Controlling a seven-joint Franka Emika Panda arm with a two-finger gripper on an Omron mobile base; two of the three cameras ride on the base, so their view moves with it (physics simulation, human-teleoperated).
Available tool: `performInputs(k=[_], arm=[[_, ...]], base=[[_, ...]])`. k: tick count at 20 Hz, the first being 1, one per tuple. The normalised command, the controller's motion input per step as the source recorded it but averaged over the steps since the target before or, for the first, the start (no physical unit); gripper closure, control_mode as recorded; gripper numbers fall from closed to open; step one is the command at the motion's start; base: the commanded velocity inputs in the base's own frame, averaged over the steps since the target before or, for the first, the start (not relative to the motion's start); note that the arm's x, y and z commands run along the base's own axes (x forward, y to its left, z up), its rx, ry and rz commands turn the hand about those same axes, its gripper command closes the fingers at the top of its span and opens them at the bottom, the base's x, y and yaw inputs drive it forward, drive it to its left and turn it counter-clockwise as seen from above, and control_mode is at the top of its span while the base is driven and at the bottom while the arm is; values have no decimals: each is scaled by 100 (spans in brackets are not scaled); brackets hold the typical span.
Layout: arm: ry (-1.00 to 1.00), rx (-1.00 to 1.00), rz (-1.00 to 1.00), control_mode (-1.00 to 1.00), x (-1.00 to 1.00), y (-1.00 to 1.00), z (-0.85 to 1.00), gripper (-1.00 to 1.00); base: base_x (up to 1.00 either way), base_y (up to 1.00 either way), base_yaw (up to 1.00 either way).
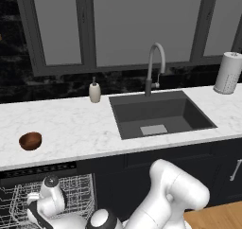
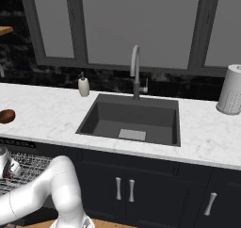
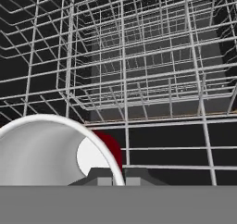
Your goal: Pick up the cup and bowl from the counter, place them in the dishwasher, and close the dishwasher door.
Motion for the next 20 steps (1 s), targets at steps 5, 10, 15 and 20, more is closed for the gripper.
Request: performInputs(k=[5,10,15,20], arm=[[0,0,-3,-100,0,-17,-61,100],[0,0,-2,-100,0,-1,-17,100],[-5,0,-1,-100,0,-6,-27,100],[-23,-4,0,-100,7,0,-13,100]], base=[[0,0,0],[0,0,0],[0,0,0],[0,0,0]])
